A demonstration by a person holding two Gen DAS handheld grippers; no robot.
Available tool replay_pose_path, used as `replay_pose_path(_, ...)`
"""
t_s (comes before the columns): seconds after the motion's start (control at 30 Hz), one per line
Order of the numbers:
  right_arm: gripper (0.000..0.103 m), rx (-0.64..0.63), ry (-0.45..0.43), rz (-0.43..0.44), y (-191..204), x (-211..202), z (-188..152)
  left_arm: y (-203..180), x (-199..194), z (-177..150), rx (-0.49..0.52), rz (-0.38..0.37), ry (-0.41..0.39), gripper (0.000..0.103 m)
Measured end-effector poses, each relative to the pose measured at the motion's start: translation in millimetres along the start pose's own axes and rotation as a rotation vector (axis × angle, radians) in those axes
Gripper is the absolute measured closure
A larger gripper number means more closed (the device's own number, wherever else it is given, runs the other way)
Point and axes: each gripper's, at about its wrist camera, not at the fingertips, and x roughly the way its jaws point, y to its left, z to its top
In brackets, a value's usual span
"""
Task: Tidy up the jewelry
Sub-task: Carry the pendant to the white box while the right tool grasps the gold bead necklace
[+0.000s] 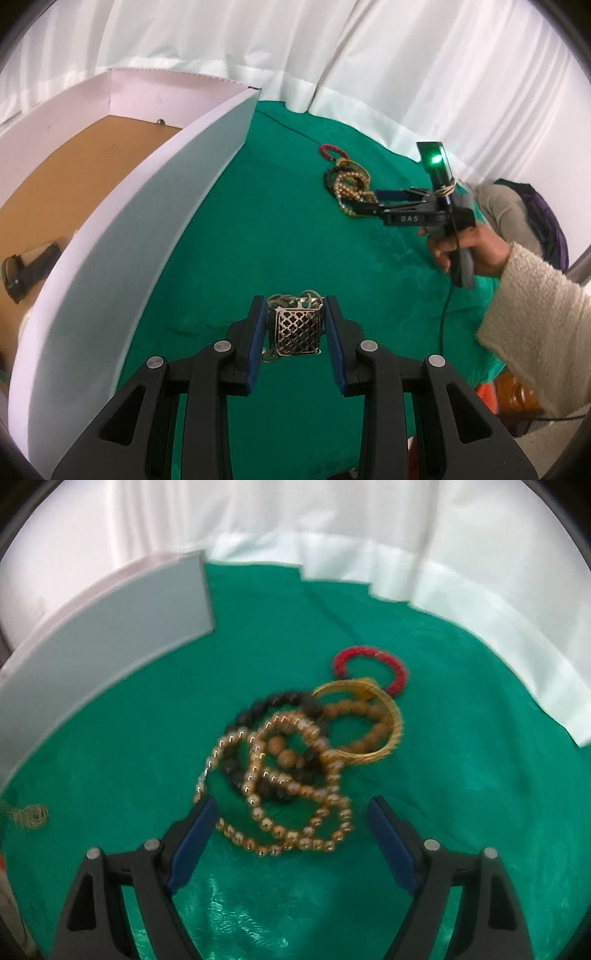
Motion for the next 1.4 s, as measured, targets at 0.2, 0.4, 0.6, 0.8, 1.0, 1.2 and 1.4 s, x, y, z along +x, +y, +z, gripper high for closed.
replay_pose_path(0.2,0.095,0.031,0.051,0.08,-5,-20,-15,-1,-2,0,-0.021,-0.004,0.009,0.072)
replay_pose_path(0.4,0.095,0.105,-0.085,0.117,2,-89,-15,-14,-33,16,-0.056,-0.036,-0.019,0.072)
replay_pose_path(0.6,0.095,0.121,-0.241,0.14,13,-167,8,-25,-82,34,-0.076,-0.075,-0.088,0.072)
replay_pose_path(0.8,0.095,0.11,-0.34,0.161,30,-224,38,-24,-138,49,-0.1,-0.121,-0.128,0.072)
replay_pose_path(1.0,0.095,0.074,-0.451,0.236,65,-265,85,12,-197,71,-0.162,-0.069,-0.19,0.072)
replay_pose_path(1.2,0.095,0.007,-0.529,0.319,121,-271,145,71,-216,83,-0.217,0.12,-0.232,0.072)
replay_pose_path(1.4,0.095,-0.037,-0.533,0.35,183,-237,198,153,-192,90,-0.284,0.277,-0.212,0.072)
